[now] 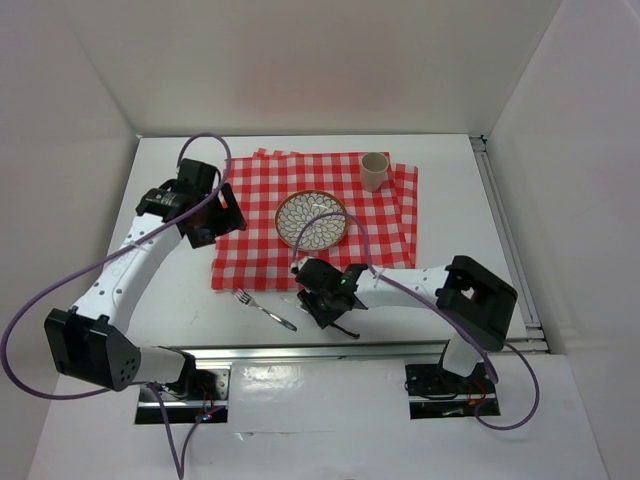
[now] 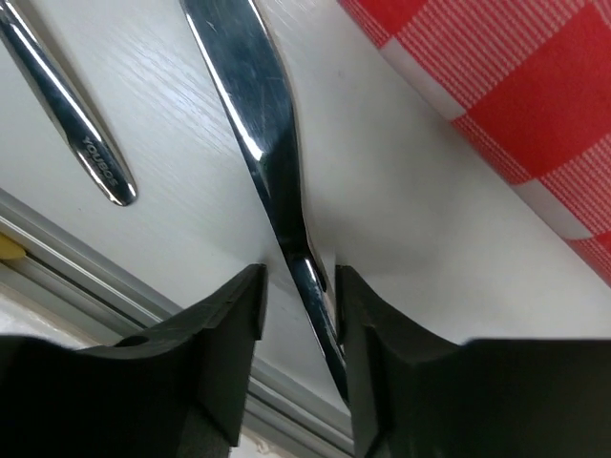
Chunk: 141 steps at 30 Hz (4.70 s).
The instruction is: Set the dinner table for one person
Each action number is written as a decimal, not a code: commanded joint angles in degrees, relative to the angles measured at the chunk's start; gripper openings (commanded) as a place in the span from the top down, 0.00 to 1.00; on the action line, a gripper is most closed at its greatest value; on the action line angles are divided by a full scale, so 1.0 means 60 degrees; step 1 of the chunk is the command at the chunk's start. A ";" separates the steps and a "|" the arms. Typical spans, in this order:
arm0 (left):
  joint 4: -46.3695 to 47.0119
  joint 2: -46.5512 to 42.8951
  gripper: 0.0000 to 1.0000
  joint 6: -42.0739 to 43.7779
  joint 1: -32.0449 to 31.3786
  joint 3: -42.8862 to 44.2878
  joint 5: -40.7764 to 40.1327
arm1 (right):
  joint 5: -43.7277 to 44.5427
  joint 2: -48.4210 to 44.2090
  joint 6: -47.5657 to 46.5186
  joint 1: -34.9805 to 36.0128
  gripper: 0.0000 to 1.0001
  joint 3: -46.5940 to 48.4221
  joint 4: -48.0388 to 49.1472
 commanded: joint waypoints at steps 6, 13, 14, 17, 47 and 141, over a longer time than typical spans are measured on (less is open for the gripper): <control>0.0173 0.0106 0.11 0.0038 0.0037 0.0049 0.0051 | -0.0288 0.0188 -0.0493 0.0151 0.73 -0.0339 0.0785; 0.0173 0.0106 0.11 0.0038 0.0037 0.0049 0.0051 | 0.0004 -0.0266 -0.0948 0.0239 0.86 -0.0340 0.0567; 0.0260 0.0106 0.11 0.0038 0.0037 -0.0038 0.0051 | 0.0005 -0.0367 -0.1078 0.0239 0.87 -0.0339 0.0566; 0.0261 0.0106 0.11 0.0038 0.0037 -0.0039 0.0051 | 0.0092 -0.0631 -0.1196 0.0239 0.91 -0.0339 0.0566; 0.0247 0.0282 0.12 -0.0283 0.0213 -0.0214 -0.0168 | 0.0226 -0.2023 -0.1258 -0.2058 1.00 0.2048 -0.0898; -0.0662 -0.0045 1.00 -0.2577 -0.3011 -0.0864 -0.2351 | 0.0019 -0.2492 0.0180 -0.6749 0.47 0.2238 -0.1660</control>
